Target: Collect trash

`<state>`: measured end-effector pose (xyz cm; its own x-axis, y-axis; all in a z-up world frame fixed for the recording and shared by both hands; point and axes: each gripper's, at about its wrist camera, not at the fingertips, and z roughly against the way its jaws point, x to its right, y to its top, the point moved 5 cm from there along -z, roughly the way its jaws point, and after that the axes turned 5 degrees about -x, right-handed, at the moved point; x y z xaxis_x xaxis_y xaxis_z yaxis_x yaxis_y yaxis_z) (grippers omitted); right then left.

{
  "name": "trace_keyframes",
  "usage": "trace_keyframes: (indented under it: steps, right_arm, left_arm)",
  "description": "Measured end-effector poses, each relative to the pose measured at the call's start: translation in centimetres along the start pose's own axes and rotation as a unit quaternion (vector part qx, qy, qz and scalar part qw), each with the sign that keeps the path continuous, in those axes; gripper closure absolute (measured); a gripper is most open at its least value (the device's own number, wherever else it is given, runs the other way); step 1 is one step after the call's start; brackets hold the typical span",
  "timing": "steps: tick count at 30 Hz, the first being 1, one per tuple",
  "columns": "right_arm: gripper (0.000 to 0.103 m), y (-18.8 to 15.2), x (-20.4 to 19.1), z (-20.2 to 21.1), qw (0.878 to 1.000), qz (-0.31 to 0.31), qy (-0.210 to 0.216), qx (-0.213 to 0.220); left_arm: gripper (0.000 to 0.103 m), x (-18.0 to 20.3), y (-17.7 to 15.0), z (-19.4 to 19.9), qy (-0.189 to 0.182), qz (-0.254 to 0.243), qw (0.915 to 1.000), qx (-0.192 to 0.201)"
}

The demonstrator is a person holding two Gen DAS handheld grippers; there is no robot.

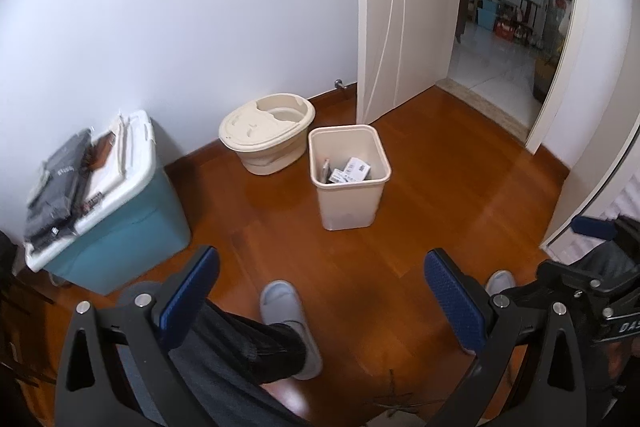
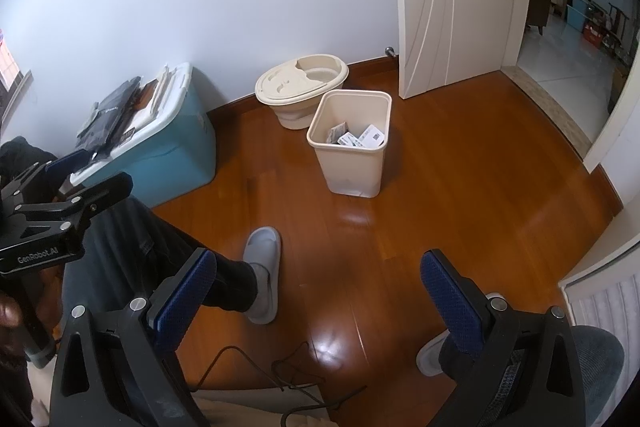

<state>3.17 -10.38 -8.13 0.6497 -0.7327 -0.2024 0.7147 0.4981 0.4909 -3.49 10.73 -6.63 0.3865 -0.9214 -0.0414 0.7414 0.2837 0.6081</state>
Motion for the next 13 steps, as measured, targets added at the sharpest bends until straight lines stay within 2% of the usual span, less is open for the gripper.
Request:
trace_keyframes:
  steps: [4, 7, 10, 13]
  right_arm:
    - [0.0, -0.3, 0.3, -0.3, 1.0, -0.003, -0.001, -0.004]
    - [0.0, -0.5, 0.7, -0.5, 1.0, -0.007, -0.002, -0.008]
    - [0.0, -0.6, 0.9, -0.7, 1.0, -0.013, -0.003, -0.009]
    - [0.0, -0.6, 1.1, -0.6, 1.0, -0.014, -0.002, -0.009]
  left_arm:
    - [0.0, -0.5, -0.3, 1.1, 0.042, 0.017, 0.9982, 0.04]
    - [0.0, 0.1, -0.3, 1.1, 0.021, 0.004, 0.9992, 0.033]
    - [0.0, 0.6, 0.0, 1.2, 0.012, -0.008, 0.9989, 0.046]
    - [0.0, 0.9, 0.2, 0.5, 0.009, -0.014, 0.9994, 0.031]
